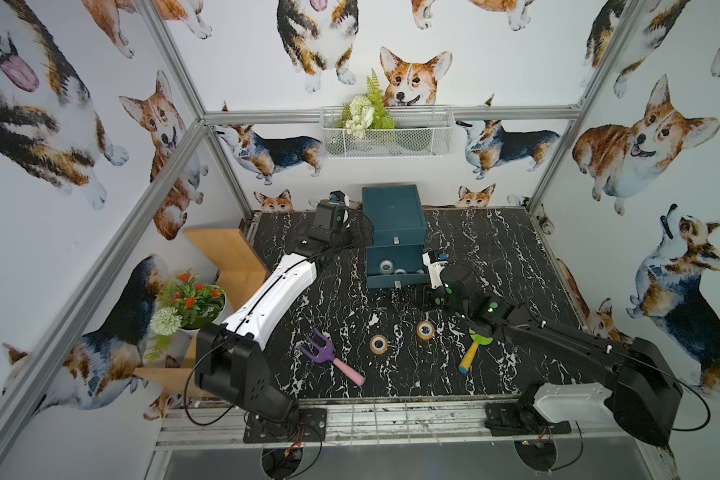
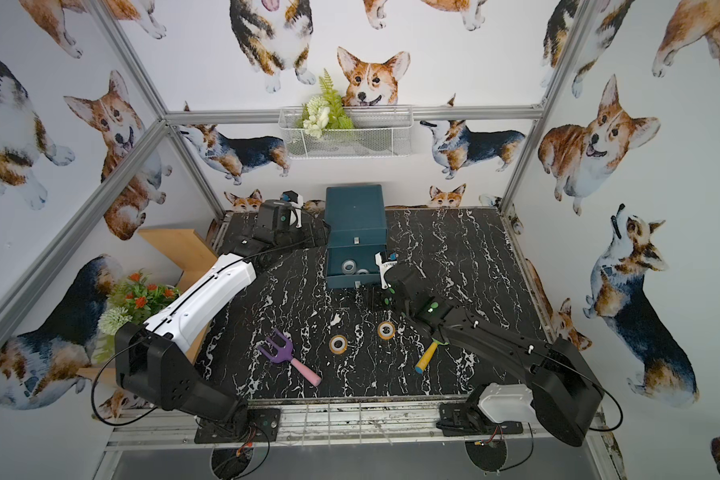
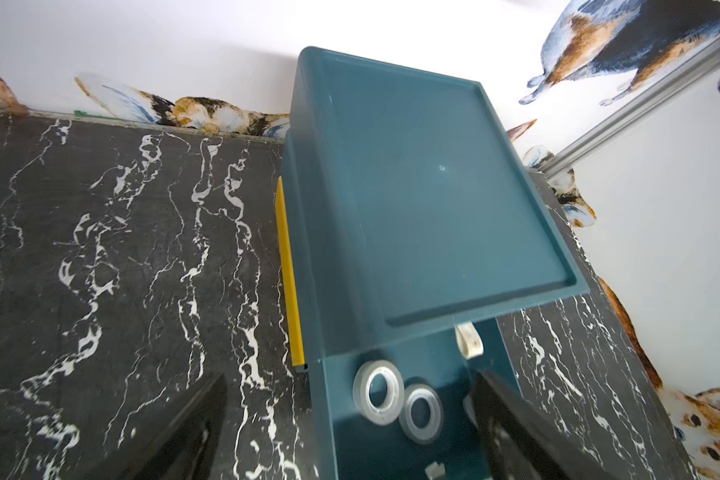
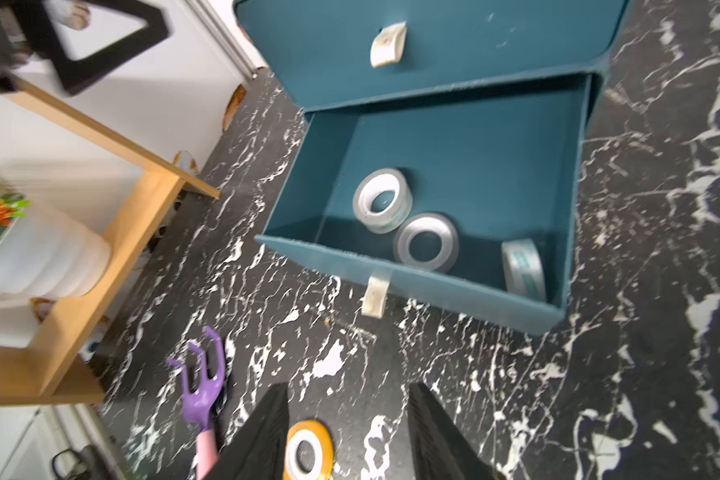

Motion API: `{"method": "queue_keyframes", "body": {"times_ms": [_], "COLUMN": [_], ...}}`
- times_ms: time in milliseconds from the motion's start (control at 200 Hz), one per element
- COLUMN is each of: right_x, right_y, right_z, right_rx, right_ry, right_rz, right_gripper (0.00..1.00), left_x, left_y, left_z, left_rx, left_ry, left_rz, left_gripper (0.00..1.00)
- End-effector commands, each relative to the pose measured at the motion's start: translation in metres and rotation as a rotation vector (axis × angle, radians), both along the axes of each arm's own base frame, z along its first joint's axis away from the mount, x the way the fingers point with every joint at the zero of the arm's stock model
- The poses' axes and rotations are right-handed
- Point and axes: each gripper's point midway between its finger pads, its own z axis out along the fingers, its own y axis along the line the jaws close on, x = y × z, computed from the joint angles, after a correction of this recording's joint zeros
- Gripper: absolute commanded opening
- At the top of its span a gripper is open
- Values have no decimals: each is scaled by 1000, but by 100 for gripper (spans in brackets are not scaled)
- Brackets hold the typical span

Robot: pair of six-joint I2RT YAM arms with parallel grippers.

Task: Place the transparent tape into the drawer according to color
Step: Place the tape in the drawer, then close the drawer of the storage box.

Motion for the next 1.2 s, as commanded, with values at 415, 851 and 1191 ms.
{"method": "queue_keyframes", "body": {"times_ms": [415, 851, 1191], "right_x": [-22, -18, 20], "right_y": [3, 3, 19], "right_z": [-17, -30, -45], "right_rx": [76, 78, 60], "right_ry": [41, 50, 9], "right_rz": [24, -3, -34], "right_gripper": [50, 48, 43], "left_x": [50, 51, 52], "left_y": [-10, -12, -13], "left_z": [-12, -34, -41], "left_rx": [23, 39, 49], "left_ry": [-2, 41, 53], "left_rz": [-24, -32, -44], "left_gripper": [66, 35, 24]}}
